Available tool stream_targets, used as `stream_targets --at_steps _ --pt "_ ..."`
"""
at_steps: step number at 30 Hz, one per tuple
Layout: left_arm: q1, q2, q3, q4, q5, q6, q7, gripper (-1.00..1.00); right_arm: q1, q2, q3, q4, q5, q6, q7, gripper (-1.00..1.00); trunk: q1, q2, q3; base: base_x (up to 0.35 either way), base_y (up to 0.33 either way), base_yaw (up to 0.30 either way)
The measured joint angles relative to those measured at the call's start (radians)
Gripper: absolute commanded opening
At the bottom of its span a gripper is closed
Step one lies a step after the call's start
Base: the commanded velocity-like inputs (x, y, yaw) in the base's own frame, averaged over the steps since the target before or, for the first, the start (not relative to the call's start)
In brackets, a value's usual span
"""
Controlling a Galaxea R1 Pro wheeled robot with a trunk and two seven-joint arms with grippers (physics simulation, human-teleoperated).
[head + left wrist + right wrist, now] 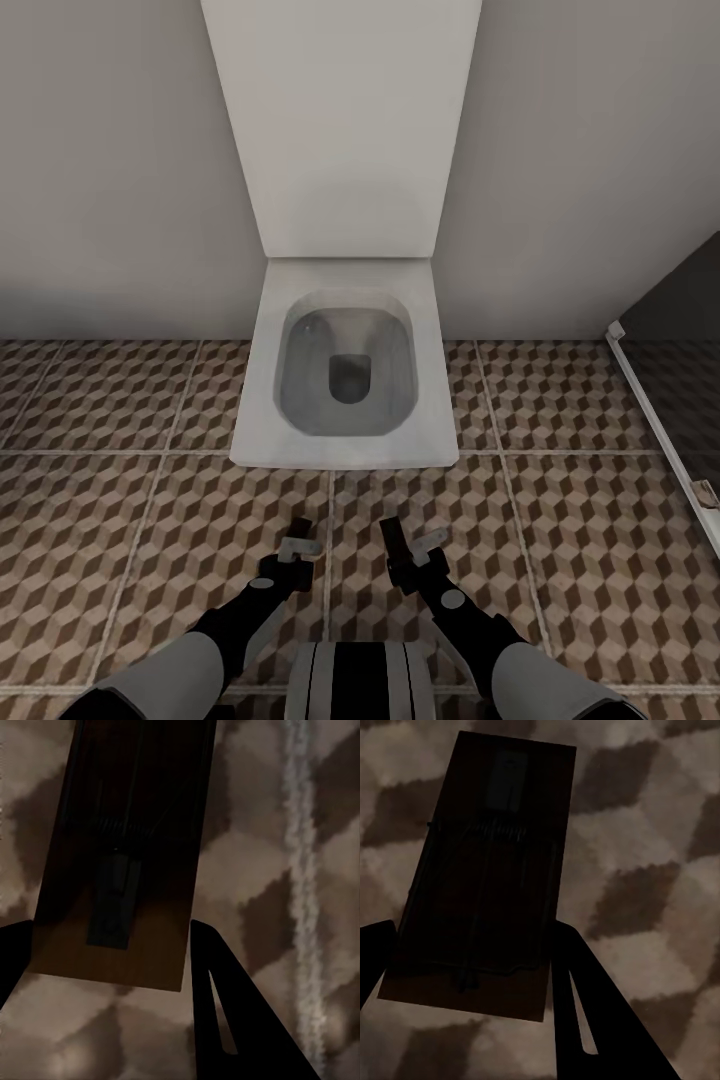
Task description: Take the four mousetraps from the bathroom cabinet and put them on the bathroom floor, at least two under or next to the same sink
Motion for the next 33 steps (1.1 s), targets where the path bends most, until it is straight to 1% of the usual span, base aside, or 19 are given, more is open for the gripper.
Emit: stream_targets --at_steps 33 --pt "-0.001 -0.001 0.000 0.002 0.000 0.001 0.000 -1.00 0.000 0.001 0.001 0.000 0.001 0.000 0.000 -1.00 0.000 0.000 0.000 0.000 0.000 0.000"
